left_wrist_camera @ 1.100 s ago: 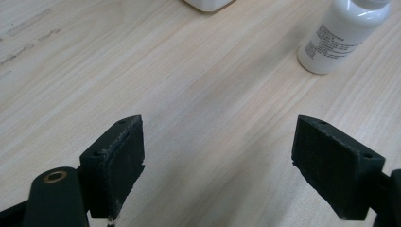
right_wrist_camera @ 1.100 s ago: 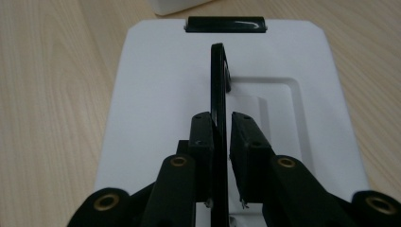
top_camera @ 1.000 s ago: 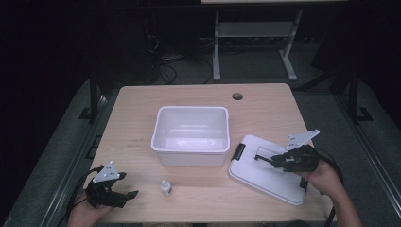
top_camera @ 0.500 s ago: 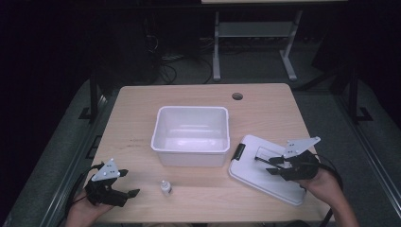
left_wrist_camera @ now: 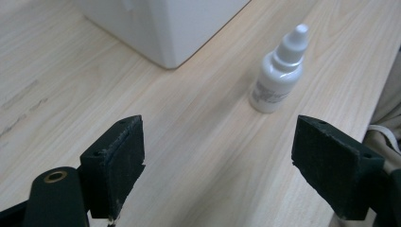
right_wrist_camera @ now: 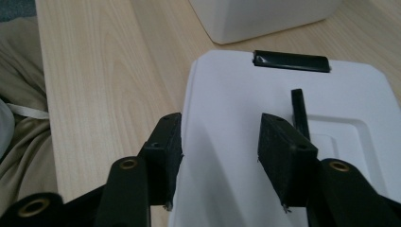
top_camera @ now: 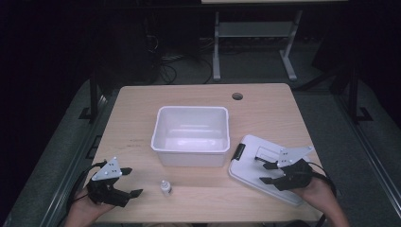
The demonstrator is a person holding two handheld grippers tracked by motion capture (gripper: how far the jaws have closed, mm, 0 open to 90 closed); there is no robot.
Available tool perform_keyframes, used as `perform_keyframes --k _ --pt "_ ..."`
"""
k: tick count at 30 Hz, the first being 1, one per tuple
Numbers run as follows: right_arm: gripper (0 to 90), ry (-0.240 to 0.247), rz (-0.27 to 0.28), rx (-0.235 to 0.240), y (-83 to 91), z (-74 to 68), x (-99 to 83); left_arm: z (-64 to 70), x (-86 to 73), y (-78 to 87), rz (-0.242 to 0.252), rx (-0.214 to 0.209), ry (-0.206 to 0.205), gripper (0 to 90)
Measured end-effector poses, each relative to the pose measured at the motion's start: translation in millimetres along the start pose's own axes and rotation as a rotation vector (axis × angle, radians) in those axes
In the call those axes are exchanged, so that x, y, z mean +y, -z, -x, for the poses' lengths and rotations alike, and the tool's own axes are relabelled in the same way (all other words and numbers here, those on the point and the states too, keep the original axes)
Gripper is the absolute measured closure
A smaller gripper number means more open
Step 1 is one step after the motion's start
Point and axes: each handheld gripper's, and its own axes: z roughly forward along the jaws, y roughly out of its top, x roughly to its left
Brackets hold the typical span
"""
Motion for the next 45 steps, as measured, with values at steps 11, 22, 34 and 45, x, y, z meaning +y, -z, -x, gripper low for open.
perform_keyframes --k 11,22,34,45 --pt "41.3 -0.009 0.014 0.043 -17.3 -6.1 2.9 6.4 10.4 -2.5 0.005 -0.033 -0.045 22.5" --pt "35.7 -0.035 0.017 0.051 -23.1 -9.0 -0.6 10.8 20.8 -11.5 -0.010 -0.074 -0.083 22.5" --pt "32.5 -0.039 0.027 0.043 -22.8 -10.7 -4.8 15.8 33.7 -27.5 -0.042 -0.110 -0.122 22.6" --pt "32.4 -0.039 0.018 0.041 -24.0 -11.2 -6.4 17.9 37.1 -40.7 -0.064 -0.140 -0.124 23.9"
